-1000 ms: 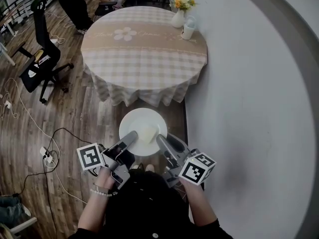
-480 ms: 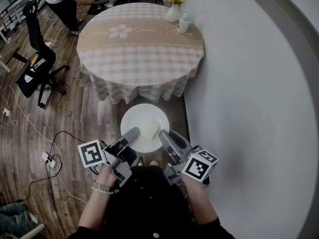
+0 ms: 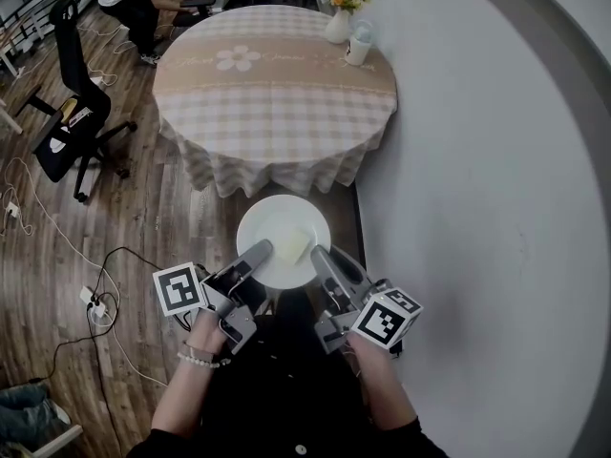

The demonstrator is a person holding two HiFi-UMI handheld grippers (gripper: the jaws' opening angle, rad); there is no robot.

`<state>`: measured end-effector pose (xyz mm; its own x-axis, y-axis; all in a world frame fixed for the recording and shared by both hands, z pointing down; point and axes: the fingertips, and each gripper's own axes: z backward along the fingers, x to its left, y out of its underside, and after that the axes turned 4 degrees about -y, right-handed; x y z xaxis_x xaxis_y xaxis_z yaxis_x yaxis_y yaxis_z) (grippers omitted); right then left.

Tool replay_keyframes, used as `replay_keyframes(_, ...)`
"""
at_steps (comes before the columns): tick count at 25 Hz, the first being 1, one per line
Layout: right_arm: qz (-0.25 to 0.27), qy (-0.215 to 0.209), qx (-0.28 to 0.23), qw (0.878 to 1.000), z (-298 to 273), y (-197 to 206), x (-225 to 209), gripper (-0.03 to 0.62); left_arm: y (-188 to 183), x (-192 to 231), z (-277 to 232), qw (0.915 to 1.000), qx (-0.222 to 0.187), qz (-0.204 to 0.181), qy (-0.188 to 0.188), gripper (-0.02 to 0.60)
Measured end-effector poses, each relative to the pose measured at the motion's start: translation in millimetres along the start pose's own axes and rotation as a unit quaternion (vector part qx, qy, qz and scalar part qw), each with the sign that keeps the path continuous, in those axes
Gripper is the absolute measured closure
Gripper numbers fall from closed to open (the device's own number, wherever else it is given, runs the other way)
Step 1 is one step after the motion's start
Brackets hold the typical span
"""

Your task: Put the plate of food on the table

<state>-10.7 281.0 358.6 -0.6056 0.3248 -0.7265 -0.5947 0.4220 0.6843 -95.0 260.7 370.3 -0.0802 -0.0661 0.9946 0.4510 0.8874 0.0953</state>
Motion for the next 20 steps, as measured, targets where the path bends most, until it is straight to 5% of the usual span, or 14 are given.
replay_keyframes(20, -0.002, -0.025, 0.039, 0.999, -53, -53, -57, 0.531, -51, 10, -68, 0.9991, -0.039, 0.009, -0.012, 0.571)
